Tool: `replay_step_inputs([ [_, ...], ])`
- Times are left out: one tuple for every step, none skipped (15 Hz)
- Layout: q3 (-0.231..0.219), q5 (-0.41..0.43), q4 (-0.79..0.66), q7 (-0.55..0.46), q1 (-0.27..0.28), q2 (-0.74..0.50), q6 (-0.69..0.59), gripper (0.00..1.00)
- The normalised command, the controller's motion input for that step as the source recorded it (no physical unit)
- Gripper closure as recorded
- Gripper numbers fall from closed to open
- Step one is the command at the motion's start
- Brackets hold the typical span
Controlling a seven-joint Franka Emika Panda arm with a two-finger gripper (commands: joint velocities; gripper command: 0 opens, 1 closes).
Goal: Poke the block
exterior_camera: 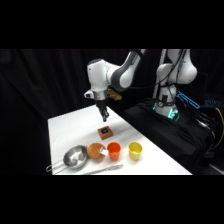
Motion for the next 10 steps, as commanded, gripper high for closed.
replay_step_inputs([
  [0.004,0.178,-0.01,-0.19,-0.07,0.21,0.34,1.0],
  [0.016,0.177,0.01,-0.19,-0.071,0.22,0.31,1.0],
  [0.025,0.166,0.02,-0.19,-0.07,0.22,0.28,1.0],
  [0.042,0.179,0.03,-0.2,-0.08,0.22,0.26,1.0],
  [0.057,0.182,0.03,-0.21,-0.087,0.21,0.25,1.0],
  [0.07,0.176,0.03,-0.21,-0.092,0.19,0.24,1.0],
  [0.086,0.173,0.04,-0.21,-0.099,0.18,0.22,1.0],
  [0.101,0.176,0.05,-0.21,-0.108,0.17,0.21,1.0],
  [0.123,0.192,0.05,-0.22,-0.121,0.17,0.19,1.0],
  [0.127,0.181,0.06,-0.22,-0.122,0.15,0.18,1.0],
])
